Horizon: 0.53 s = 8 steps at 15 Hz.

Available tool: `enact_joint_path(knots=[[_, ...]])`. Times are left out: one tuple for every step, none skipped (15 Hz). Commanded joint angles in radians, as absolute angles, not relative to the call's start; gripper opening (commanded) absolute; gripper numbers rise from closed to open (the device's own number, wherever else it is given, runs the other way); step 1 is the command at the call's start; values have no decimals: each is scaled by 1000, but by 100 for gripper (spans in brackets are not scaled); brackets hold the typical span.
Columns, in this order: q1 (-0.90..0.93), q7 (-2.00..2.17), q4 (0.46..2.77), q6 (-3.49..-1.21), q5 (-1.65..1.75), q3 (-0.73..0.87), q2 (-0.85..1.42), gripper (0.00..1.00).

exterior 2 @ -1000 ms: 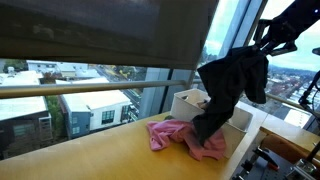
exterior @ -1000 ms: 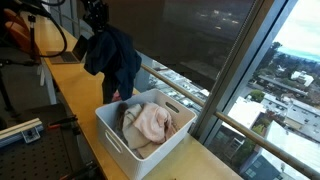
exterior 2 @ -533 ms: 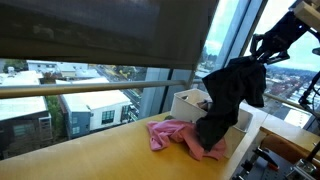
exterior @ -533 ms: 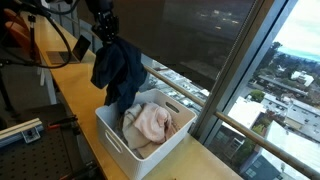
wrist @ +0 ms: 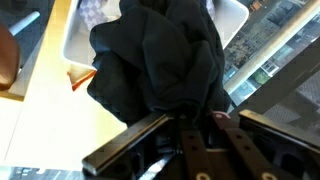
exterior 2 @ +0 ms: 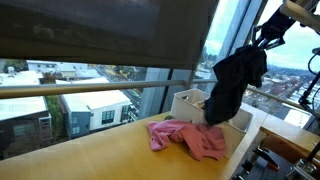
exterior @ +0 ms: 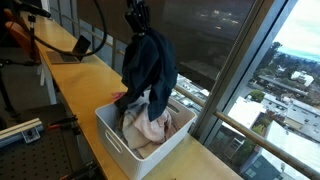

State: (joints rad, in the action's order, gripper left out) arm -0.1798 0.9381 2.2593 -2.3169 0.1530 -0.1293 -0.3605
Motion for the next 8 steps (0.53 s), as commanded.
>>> enact_joint_path(knots=[[-177,893,2038,-2220,197,-104,-249,3],[-169,882,1993,-2209,197,-98,-222,3],[-162,873,1960,-2212,196,-95,-185,3],[-155,863,1932,-2215,192,-92,-154,3],[-149,856,1913,-2224,188,-89,-122,3],[-141,846,1898,-2233,182,-84,-86,3],[-135,840,1886,-2236,181,-78,-56,3],[-128,830,1877,-2238,177,-71,-22,3]])
